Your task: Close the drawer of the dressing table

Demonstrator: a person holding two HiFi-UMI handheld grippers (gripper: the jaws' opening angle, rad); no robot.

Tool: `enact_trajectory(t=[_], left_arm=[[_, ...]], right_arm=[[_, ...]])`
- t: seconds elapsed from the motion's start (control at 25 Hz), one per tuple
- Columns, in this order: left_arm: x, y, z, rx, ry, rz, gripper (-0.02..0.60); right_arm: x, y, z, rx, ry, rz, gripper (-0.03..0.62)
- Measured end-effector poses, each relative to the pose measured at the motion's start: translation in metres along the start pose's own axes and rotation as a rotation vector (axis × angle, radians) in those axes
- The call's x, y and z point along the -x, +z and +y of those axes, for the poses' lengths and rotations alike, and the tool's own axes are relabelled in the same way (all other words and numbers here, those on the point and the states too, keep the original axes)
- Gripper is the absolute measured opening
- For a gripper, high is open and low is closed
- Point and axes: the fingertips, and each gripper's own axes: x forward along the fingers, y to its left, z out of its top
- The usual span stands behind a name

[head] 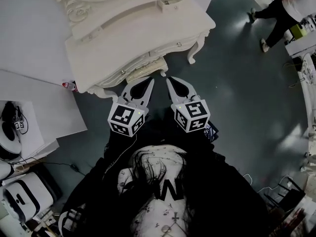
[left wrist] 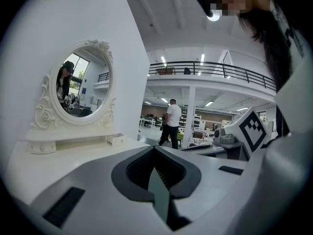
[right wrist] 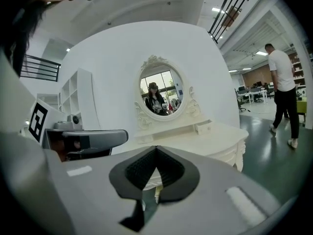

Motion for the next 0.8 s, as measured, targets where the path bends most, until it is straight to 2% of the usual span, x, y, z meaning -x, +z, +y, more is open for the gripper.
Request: enact_trajectory(t=[0.2,0.6,0.8], left_arm=[[-0.039,0.011,0.012,0.033,0.047,-0.004,0.000],[-0.150,0.037,0.022,0.075,0.127,-0.011,0.000],[-0.187,0.044,0.018,0.087,0.187,-0.002,0.000]], right_arm=[[-0.018,0.012,-0.037,0.005,0.028,0.031,0.008],[-0.042,0.053,-0.145,0.021,0.075,0.065,0.008],[-0.055,0.069,-0.195,0.012,0.110,0.070,0.008]])
